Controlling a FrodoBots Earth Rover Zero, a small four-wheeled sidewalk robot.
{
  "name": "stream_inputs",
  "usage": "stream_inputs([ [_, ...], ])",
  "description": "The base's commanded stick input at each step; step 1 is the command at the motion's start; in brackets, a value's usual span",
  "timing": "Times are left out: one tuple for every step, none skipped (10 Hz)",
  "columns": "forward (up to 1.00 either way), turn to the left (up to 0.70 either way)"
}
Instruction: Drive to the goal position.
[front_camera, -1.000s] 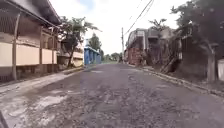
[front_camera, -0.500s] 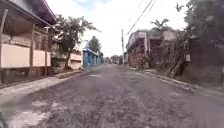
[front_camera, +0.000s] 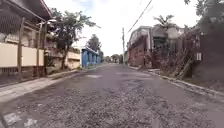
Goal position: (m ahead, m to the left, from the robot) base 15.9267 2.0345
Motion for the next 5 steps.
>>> stream_inputs([
  [1.00,0.00],
  [1.00,0.00],
  [1.00,0.00],
  [1.00,0.00],
  [1.00,0.00],
])
